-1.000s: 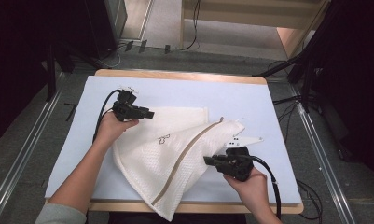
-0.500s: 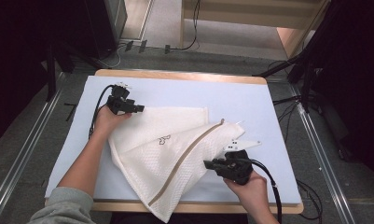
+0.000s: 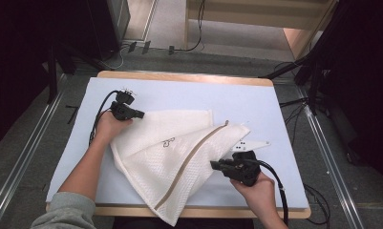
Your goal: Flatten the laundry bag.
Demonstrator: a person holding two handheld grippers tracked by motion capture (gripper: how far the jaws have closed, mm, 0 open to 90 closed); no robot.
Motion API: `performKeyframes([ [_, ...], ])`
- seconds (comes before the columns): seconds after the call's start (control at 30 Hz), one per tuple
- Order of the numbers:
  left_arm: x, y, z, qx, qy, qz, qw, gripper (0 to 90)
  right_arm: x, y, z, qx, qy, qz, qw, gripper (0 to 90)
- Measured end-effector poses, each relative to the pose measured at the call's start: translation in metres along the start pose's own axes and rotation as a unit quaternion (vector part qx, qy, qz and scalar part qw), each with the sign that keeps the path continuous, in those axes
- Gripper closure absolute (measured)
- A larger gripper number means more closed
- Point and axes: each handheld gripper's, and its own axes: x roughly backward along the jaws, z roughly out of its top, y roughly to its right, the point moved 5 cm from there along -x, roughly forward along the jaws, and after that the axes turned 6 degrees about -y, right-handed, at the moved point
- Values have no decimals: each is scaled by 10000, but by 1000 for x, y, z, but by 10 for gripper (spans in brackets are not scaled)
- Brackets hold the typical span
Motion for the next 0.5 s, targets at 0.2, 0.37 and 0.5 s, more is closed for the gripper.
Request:
performKeyframes([
  [0.2, 15, -12, -3, 312, 242, -17, 9992, 900, 5, 5, 3, -34, 100, -37, 9999, 846],
  [0.37, 33, -25, -9, 719, 569, -17, 9958, 900, 9, 12, 7, -76, 216, -127, 9997, 852],
  [0.5, 43, -36, -17, 959, 728, 62, 9927, 900, 11, 18, 8, -93, 245, -189, 9995, 855],
])
